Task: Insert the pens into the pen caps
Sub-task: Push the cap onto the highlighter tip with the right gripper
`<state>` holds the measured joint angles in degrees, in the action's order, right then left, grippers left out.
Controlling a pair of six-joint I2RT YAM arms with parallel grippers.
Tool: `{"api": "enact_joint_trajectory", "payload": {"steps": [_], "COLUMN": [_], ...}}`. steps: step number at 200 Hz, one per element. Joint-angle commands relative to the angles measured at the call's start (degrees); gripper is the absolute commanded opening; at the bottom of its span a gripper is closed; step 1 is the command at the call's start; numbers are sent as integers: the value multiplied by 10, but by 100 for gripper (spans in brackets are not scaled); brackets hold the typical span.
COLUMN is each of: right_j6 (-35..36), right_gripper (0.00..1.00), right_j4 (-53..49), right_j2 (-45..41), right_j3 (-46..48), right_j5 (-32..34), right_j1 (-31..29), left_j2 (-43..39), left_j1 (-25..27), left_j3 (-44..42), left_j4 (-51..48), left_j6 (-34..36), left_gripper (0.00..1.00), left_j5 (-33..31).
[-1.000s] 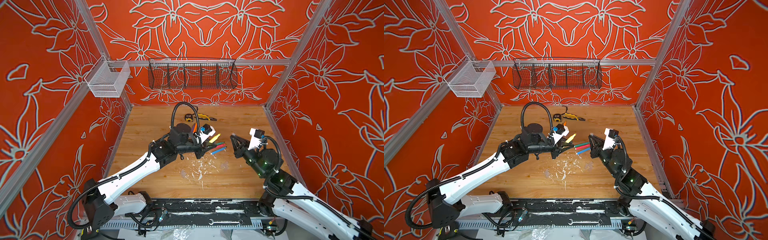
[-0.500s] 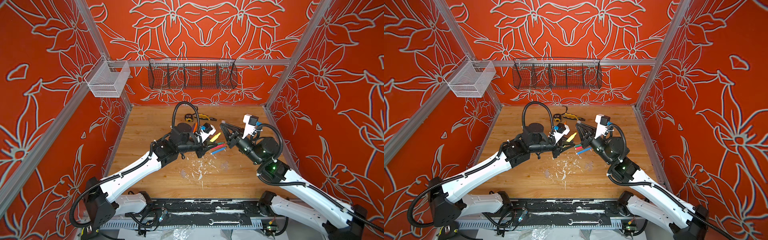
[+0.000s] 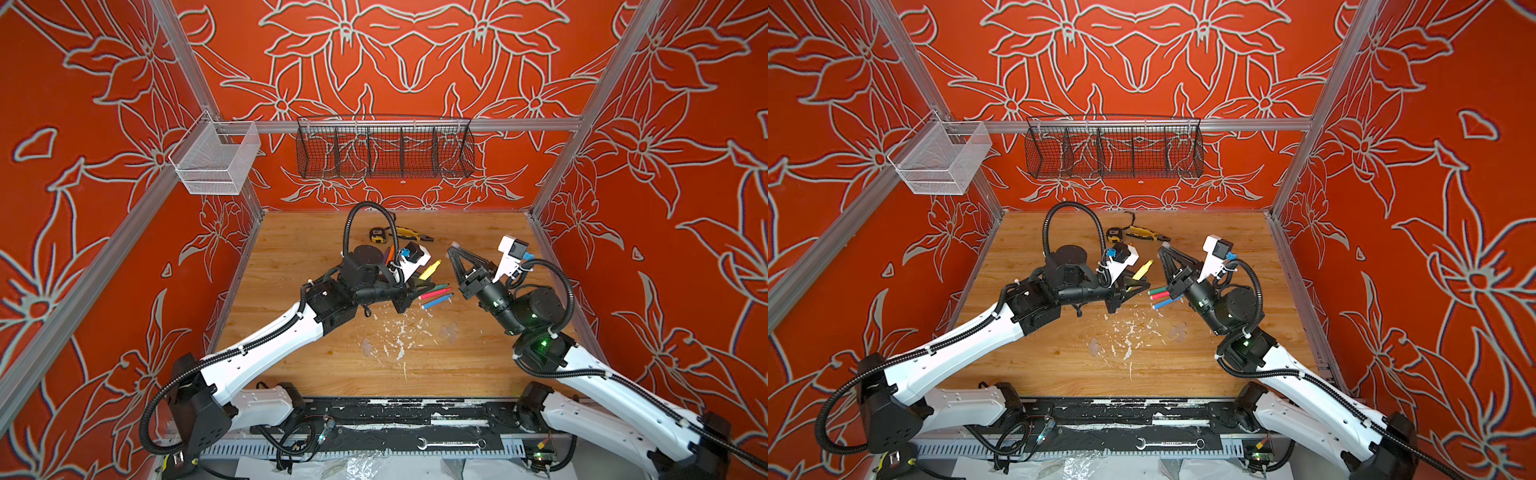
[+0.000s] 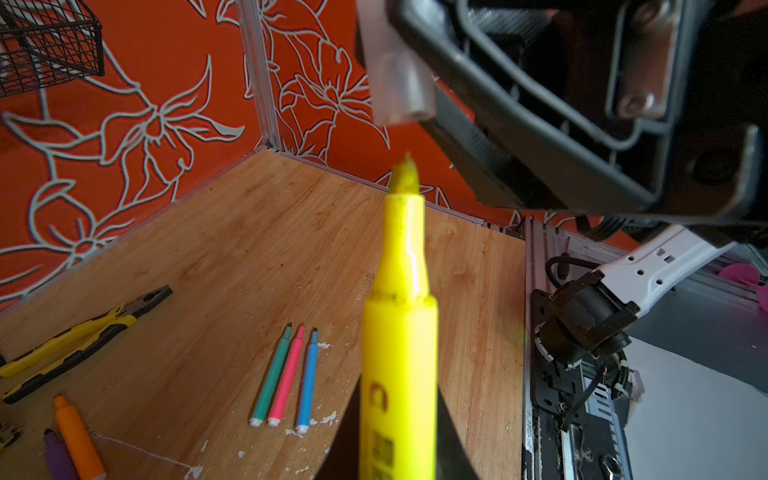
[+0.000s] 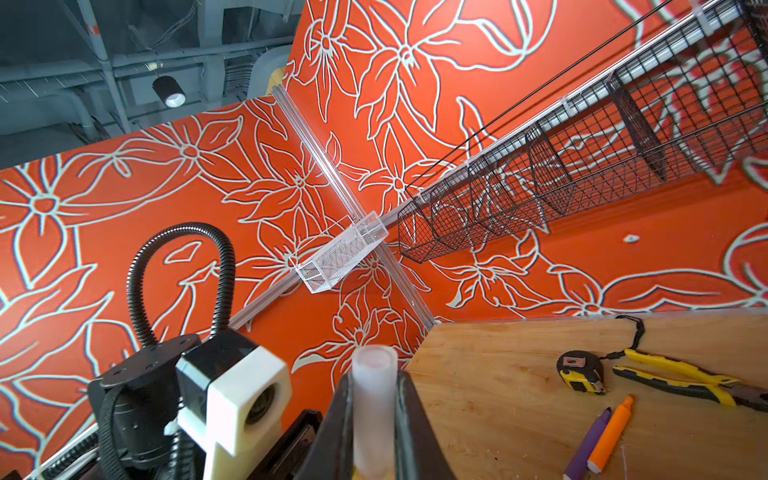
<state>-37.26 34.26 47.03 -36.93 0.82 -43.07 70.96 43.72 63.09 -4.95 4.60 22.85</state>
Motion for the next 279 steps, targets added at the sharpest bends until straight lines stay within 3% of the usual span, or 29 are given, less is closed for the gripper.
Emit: {"api": "enact_joint_trajectory", "payload": {"steps": [1, 67, 178, 279], "right_j6": [-29, -45, -91, 13], "right_gripper": [0, 0, 0, 0], "right_j4": [53, 71, 127, 160], "right_j2": [3, 30, 45, 69], "right_j3": [4, -10, 47, 67], "right_j5": [-27, -66, -78, -9], "right_j1": [-1, -1, -4, -112], "left_j2": [-4, -10, -19, -23], "left_j1": [0, 0, 0, -11], "left_j3": [2, -3, -20, -54], "left_j4": [23, 24, 70, 148], "left_j6": [-2, 1, -42, -98], "left_gripper": [0, 0, 0, 0], "left_j5": [-8, -9, -20, -36]}}
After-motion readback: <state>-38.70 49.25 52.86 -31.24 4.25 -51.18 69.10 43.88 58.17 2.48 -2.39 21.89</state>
